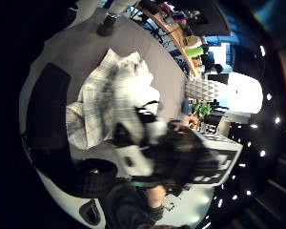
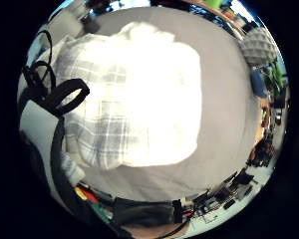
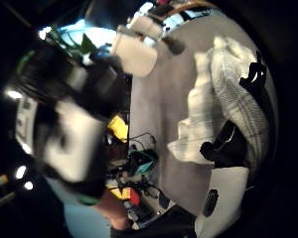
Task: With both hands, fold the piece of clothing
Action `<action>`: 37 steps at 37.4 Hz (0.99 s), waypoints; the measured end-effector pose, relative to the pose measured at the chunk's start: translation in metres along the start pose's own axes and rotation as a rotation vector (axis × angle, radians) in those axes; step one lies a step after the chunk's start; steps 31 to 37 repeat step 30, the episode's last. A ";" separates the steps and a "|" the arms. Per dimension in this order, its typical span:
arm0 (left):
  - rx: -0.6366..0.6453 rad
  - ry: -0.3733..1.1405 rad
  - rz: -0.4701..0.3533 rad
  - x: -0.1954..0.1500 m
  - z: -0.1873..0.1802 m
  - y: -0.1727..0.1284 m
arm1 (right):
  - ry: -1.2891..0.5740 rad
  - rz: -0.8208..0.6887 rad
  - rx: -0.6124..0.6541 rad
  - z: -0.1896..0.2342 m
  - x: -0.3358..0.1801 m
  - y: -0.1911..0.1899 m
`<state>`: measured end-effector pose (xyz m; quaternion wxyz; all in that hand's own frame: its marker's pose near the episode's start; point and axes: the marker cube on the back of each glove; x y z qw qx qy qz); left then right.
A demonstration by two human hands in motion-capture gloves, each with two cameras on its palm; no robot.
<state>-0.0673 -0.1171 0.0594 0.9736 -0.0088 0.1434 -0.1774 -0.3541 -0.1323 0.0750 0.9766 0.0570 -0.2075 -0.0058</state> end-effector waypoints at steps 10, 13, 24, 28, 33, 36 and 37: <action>0.042 0.029 -0.017 -0.024 -0.012 -0.003 | 0.002 -0.211 -0.350 0.104 -0.041 0.029; 0.019 0.040 -0.006 -0.025 -0.009 0.001 | -0.166 -0.388 -0.435 0.108 -0.056 0.040; 0.052 0.066 -0.066 -0.027 -0.036 0.005 | -0.218 -0.550 -0.267 0.057 -0.042 0.034; 0.150 0.005 -0.100 -0.028 -0.051 -0.004 | -0.144 -0.441 -0.210 0.028 -0.014 0.030; 0.144 -0.010 -0.095 -0.027 -0.050 -0.011 | -0.107 -0.379 -0.185 0.019 -0.002 0.027; 0.144 -0.010 -0.095 -0.027 -0.050 -0.011 | -0.107 -0.379 -0.185 0.019 -0.002 0.027; 0.144 -0.010 -0.095 -0.027 -0.050 -0.011 | -0.107 -0.379 -0.185 0.019 -0.002 0.027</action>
